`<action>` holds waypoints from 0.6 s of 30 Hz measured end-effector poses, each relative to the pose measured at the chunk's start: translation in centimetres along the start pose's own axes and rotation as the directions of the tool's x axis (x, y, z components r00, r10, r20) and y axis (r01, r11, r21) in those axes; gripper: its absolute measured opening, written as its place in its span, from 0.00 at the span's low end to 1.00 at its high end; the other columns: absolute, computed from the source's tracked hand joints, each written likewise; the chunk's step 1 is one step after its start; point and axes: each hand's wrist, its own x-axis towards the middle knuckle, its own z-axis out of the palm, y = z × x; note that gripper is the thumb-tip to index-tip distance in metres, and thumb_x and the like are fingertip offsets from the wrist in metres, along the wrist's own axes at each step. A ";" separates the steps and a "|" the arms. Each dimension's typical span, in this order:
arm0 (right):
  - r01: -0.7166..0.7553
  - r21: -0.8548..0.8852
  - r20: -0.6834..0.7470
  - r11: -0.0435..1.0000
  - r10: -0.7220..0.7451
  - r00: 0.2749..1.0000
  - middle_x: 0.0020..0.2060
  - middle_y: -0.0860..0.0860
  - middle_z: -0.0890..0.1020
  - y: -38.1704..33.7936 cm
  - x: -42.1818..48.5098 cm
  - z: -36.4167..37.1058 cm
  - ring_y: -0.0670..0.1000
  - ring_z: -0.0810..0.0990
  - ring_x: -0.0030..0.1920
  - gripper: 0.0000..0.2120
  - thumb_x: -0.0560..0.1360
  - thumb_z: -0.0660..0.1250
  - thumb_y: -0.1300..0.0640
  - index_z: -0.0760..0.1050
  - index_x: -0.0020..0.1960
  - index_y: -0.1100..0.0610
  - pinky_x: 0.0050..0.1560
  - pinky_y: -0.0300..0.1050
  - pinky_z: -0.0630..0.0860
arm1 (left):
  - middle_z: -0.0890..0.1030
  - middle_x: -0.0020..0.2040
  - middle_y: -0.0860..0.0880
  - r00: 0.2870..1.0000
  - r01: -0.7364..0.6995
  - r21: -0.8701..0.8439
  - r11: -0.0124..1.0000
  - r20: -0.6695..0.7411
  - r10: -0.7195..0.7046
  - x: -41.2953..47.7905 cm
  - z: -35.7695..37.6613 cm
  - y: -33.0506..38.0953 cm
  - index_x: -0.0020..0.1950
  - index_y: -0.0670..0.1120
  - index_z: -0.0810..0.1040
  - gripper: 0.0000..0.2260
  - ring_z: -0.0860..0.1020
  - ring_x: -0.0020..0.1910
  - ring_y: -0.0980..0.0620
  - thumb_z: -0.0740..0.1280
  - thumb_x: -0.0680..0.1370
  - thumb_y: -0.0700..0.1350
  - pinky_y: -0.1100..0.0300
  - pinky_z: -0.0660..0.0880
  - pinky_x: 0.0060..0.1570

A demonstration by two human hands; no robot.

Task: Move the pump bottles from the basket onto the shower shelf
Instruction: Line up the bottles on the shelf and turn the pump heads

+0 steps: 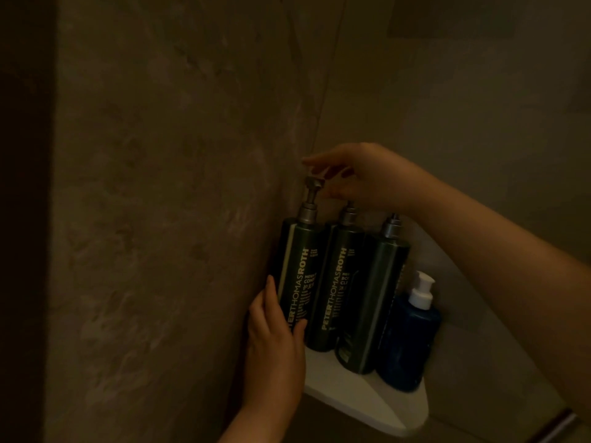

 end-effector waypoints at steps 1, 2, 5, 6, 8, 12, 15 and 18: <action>0.012 0.030 -0.023 0.999 -0.011 1.000 0.45 0.36 0.78 -0.1 -0.2 -0.2 0.38 0.78 0.47 0.21 0.72 0.71 0.57 0.75 0.62 0.44 0.54 0.41 0.76 | 0.61 0.71 0.44 1.000 -0.004 0.007 1.000 -0.001 0.004 0.0 0.0 0.0 0.73 0.53 0.41 0.38 0.66 0.68 0.48 0.67 0.76 0.46 0.60 0.61 0.64; 0.032 0.047 -0.047 0.998 -0.030 0.998 0.43 0.35 0.78 -0.1 -0.4 -0.3 0.38 0.78 0.46 0.18 0.72 0.70 0.58 0.77 0.60 0.45 0.54 0.41 0.76 | 0.62 0.71 0.44 1.000 -0.007 0.013 1.000 -0.004 0.007 0.0 -0.1 0.0 0.73 0.52 0.41 0.38 0.66 0.68 0.47 0.67 0.76 0.46 0.60 0.61 0.64; 0.076 0.025 -0.093 0.997 -0.073 0.993 0.41 0.37 0.77 -0.1 -0.9 -0.3 0.38 0.77 0.44 0.12 0.73 0.69 0.58 0.81 0.54 0.47 0.52 0.43 0.76 | 0.63 0.70 0.43 1.000 -0.008 0.019 1.000 -0.006 0.008 -0.1 -0.1 0.1 0.73 0.51 0.42 0.37 0.67 0.67 0.47 0.67 0.76 0.46 0.60 0.63 0.63; 0.078 0.017 -0.109 0.997 -0.076 0.991 0.41 0.39 0.78 -0.1 -1.0 -0.2 0.40 0.77 0.44 0.11 0.73 0.69 0.58 0.81 0.54 0.47 0.52 0.44 0.76 | 0.63 0.70 0.43 1.000 -0.007 0.018 1.000 -0.009 0.008 -0.1 -0.1 0.2 0.73 0.51 0.43 0.37 0.67 0.67 0.47 0.67 0.76 0.46 0.59 0.64 0.63; 0.083 0.009 -0.149 0.997 -0.081 0.986 0.44 0.46 0.80 -0.1 -1.0 0.2 0.46 0.79 0.46 0.10 0.72 0.70 0.58 0.82 0.53 0.50 0.51 0.49 0.76 | 0.63 0.70 0.43 1.000 -0.006 0.012 1.000 -0.016 0.006 -0.1 -0.1 0.2 0.73 0.51 0.43 0.37 0.67 0.67 0.46 0.67 0.76 0.46 0.58 0.65 0.63; 0.091 0.034 -0.216 0.995 -0.081 0.973 0.43 0.48 0.80 -0.1 -1.0 0.9 0.49 0.79 0.46 0.10 0.72 0.70 0.59 0.82 0.52 0.53 0.51 0.50 0.76 | 0.62 0.70 0.43 1.000 -0.010 0.008 1.000 -0.015 0.010 -0.1 0.0 0.2 0.73 0.52 0.41 0.37 0.67 0.67 0.47 0.67 0.76 0.46 0.58 0.64 0.63; 0.103 0.034 -0.244 0.994 -0.091 0.966 0.42 0.48 0.80 0.0 -1.0 1.2 0.49 0.80 0.45 0.09 0.71 0.71 0.59 0.82 0.52 0.53 0.49 0.49 0.76 | 0.64 0.69 0.42 1.000 -0.013 0.024 1.000 -0.022 0.013 0.0 0.0 0.3 0.73 0.51 0.44 0.37 0.68 0.66 0.45 0.68 0.76 0.45 0.57 0.65 0.63; 0.102 0.039 -0.256 0.994 -0.089 0.963 0.41 0.49 0.80 0.0 -0.9 1.3 0.50 0.80 0.44 0.09 0.71 0.71 0.59 0.82 0.51 0.53 0.48 0.48 0.75 | 0.66 0.68 0.40 0.999 -0.011 0.046 0.999 -0.036 0.013 0.0 0.1 0.2 0.74 0.49 0.45 0.38 0.70 0.65 0.44 0.69 0.75 0.45 0.55 0.67 0.61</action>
